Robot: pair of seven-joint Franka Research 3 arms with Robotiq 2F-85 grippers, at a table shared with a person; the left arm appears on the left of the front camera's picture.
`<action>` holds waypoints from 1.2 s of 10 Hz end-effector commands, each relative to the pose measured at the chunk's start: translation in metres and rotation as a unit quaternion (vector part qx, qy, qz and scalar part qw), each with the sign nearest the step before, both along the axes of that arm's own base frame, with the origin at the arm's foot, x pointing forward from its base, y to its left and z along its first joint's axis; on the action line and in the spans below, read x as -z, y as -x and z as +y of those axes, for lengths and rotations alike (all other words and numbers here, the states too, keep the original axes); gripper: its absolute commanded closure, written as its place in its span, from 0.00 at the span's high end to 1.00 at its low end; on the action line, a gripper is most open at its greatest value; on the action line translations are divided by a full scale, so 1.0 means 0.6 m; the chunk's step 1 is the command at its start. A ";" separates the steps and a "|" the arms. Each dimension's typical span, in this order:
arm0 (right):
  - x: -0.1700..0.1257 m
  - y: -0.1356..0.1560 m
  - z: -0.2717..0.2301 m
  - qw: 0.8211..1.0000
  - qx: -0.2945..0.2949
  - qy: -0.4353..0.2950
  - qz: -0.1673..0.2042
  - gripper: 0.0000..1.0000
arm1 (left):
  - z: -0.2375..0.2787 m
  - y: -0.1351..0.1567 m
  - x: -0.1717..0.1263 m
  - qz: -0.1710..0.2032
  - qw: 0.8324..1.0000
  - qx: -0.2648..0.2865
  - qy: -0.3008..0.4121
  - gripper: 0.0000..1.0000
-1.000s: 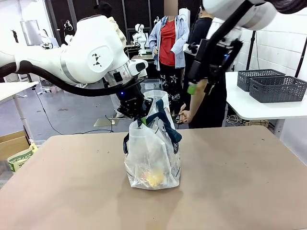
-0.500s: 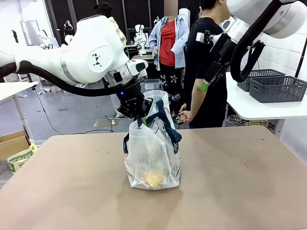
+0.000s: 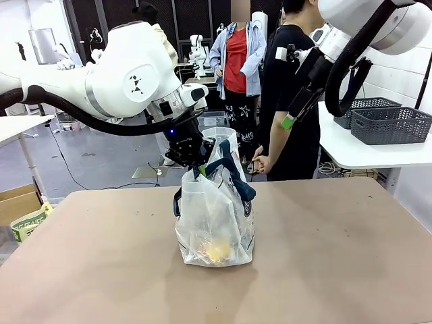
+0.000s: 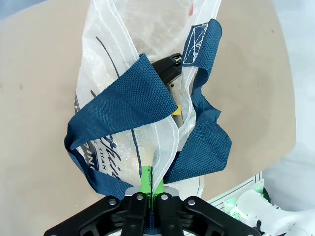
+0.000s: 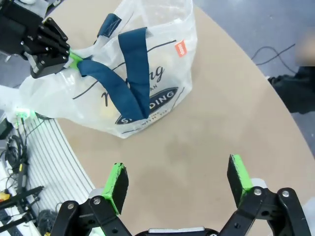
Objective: Transfer purchased items from the store into the shopping bag.
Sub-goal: Move the Reusable shopping bag to the right side of the table.
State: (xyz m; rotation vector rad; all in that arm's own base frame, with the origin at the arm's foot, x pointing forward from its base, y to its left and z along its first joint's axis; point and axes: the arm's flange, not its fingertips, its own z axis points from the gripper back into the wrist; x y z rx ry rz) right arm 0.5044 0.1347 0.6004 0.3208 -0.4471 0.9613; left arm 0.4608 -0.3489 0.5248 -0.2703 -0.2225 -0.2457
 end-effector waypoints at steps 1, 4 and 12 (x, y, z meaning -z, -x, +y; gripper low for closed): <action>-0.001 0.002 -0.001 1.000 0.007 0.006 0.008 1.00 | 0.001 0.002 0.000 0.001 1.000 -0.001 0.001 0.00; -0.001 0.002 -0.001 1.000 0.007 0.006 0.008 1.00 | -0.011 -0.007 -0.032 -0.007 0.999 -0.017 -0.044 0.00; -0.001 0.002 -0.001 1.000 0.007 0.006 0.008 1.00 | 0.063 -0.055 -0.183 -0.064 0.992 -0.042 -0.102 0.00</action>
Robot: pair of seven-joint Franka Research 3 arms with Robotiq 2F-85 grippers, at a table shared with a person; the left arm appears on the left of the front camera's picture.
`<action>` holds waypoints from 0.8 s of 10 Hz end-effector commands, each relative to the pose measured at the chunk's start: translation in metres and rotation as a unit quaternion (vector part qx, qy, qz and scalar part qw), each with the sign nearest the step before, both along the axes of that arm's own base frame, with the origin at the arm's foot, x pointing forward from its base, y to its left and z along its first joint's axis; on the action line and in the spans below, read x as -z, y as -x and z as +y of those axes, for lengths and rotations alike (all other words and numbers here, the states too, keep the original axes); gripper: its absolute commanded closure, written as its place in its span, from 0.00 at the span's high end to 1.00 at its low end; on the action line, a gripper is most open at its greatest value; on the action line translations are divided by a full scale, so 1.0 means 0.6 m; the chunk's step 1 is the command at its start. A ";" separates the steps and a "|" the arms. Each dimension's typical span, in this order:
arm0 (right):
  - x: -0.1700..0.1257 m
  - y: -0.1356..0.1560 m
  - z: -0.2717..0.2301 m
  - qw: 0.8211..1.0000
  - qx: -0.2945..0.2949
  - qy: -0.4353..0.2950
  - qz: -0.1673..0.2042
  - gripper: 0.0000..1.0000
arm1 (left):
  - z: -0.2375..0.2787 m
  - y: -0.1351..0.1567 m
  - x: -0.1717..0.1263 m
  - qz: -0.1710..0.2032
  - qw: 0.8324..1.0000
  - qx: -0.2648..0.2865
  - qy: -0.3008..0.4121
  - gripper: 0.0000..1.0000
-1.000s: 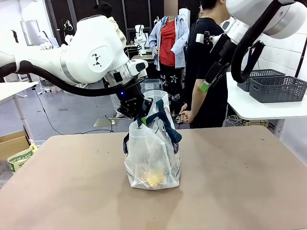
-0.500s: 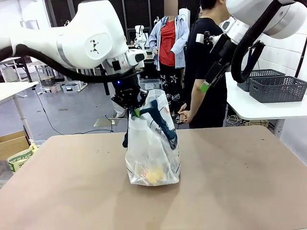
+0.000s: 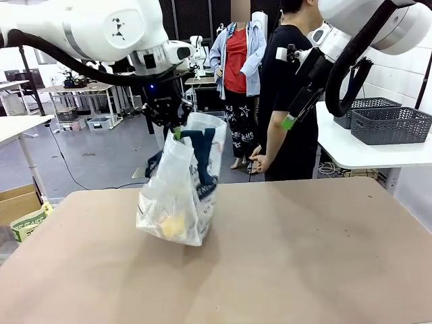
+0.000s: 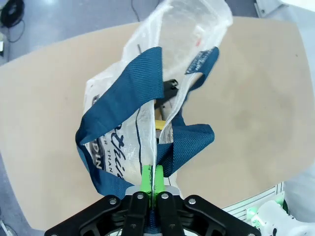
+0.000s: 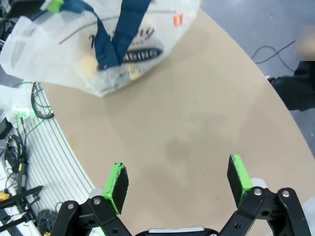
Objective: Transfer purchased items from the store into the shopping bag.
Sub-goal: Move the Reusable shopping bag to the right side of the table.
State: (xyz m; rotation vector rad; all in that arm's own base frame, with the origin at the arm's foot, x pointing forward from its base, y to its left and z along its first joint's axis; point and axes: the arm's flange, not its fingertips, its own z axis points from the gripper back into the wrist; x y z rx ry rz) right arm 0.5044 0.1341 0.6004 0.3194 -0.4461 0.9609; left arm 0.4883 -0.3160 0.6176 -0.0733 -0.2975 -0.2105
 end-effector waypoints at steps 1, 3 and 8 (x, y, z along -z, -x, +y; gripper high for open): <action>-0.001 0.002 0.000 1.000 0.007 0.005 0.008 1.00 | 0.029 -0.011 -0.043 -0.029 0.999 -0.019 -0.016 0.00; -0.001 0.002 0.000 1.000 0.007 0.005 0.008 1.00 | 0.084 -0.009 -0.077 -0.048 0.998 -0.039 -0.024 0.00; -0.001 0.002 0.000 1.000 0.007 0.005 0.008 1.00 | 0.251 -0.005 -0.094 -0.048 0.996 -0.042 -0.062 0.00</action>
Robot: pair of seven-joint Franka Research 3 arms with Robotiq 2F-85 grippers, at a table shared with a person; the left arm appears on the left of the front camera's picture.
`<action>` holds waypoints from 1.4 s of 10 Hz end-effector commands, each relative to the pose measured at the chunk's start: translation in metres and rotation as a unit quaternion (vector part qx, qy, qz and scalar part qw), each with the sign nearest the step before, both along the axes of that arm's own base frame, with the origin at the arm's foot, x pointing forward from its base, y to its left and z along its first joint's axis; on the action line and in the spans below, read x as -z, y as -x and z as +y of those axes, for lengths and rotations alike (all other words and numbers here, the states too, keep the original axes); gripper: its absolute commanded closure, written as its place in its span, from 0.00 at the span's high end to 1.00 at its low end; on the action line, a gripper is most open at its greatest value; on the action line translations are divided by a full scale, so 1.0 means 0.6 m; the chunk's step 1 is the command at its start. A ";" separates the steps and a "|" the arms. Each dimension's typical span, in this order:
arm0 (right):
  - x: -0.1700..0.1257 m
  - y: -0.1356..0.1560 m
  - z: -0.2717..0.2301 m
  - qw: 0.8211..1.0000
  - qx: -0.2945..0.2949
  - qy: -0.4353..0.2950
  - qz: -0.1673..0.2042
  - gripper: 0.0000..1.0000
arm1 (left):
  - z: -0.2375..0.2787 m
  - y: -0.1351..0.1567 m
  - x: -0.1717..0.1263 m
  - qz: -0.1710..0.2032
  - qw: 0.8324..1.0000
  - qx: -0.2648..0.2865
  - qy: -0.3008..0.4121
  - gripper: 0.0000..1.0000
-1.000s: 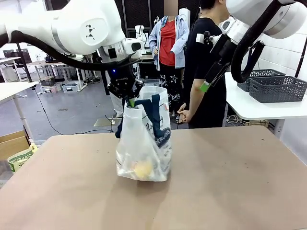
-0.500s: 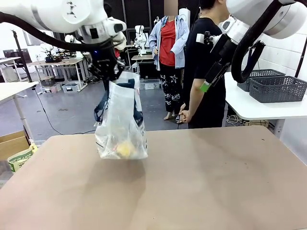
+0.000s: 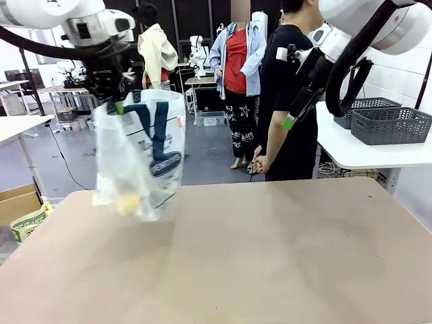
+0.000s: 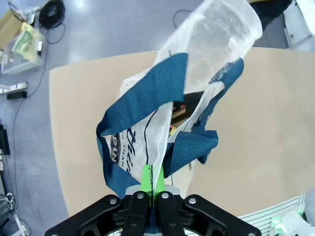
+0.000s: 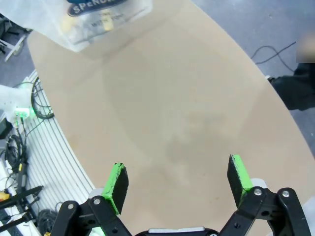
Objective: Transfer purchased items from the store into the shopping bag.
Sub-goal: Move the Reusable shopping bag to the right side of the table.
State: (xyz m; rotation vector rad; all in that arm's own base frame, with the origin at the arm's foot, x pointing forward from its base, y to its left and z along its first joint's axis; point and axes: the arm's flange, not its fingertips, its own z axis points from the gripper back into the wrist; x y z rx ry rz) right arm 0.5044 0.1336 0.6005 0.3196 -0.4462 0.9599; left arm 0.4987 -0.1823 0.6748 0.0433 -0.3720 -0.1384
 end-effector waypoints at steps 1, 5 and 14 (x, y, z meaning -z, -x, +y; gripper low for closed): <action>-0.001 0.002 0.001 1.000 0.006 0.006 0.007 1.00 | 0.053 0.010 0.002 0.001 1.000 -0.003 -0.027 0.00; -0.001 0.002 0.001 1.000 0.006 0.006 0.007 1.00 | 0.124 0.005 0.004 0.009 0.999 -0.013 -0.039 0.00; -0.001 0.002 0.001 1.000 0.006 0.006 0.007 1.00 | 0.128 -0.017 0.035 0.041 0.999 0.002 -0.006 0.00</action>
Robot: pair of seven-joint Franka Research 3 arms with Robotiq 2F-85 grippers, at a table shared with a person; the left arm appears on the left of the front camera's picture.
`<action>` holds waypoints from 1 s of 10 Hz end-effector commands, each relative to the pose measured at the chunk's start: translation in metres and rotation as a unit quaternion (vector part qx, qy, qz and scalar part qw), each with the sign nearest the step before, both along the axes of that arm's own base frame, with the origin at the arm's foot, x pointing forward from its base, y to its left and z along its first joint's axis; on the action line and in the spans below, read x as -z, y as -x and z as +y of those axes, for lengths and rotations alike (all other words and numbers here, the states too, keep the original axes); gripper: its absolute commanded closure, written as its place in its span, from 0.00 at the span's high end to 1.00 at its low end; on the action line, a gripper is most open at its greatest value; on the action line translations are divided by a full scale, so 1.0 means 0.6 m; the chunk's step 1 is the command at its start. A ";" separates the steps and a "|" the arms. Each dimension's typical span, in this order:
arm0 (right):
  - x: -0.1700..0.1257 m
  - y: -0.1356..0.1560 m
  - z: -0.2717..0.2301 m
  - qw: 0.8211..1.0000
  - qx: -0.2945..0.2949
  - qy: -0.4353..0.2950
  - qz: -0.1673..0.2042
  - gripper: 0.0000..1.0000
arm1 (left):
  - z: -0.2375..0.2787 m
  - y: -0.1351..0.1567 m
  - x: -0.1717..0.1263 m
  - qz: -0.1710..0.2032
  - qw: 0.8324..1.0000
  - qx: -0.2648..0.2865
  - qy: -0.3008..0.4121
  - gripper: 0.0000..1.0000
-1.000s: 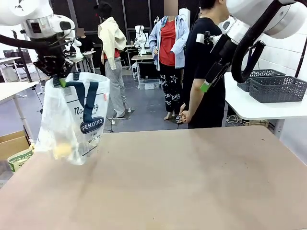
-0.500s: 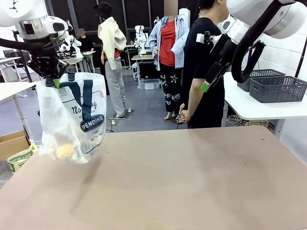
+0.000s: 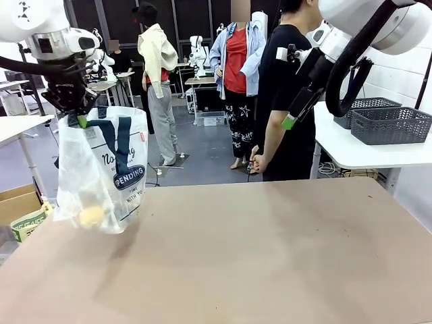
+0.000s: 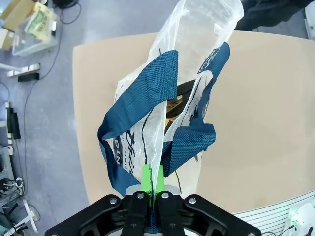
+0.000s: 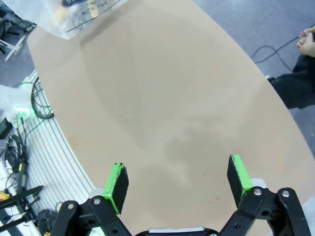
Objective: Transfer purchased items from the store into the shopping bag.
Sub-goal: Move the Reusable shopping bag to the right side of the table.
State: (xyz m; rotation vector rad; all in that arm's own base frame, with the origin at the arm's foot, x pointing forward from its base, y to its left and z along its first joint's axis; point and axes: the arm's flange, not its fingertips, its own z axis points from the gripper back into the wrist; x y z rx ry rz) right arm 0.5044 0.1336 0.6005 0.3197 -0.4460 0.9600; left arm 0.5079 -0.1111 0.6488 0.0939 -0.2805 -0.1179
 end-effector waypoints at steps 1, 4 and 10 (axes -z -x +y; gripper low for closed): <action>-0.001 0.002 0.001 1.000 0.006 0.006 0.007 1.00 | 0.024 -0.009 -0.004 -0.011 0.999 0.030 0.026 0.00; -0.001 0.002 0.001 1.000 0.006 0.006 0.007 1.00 | 0.071 -0.045 0.014 -0.017 0.995 0.035 0.087 0.00; -0.001 0.002 0.001 1.000 0.006 0.006 0.007 1.00 | 0.170 -0.081 0.058 -0.043 0.990 0.027 0.132 0.00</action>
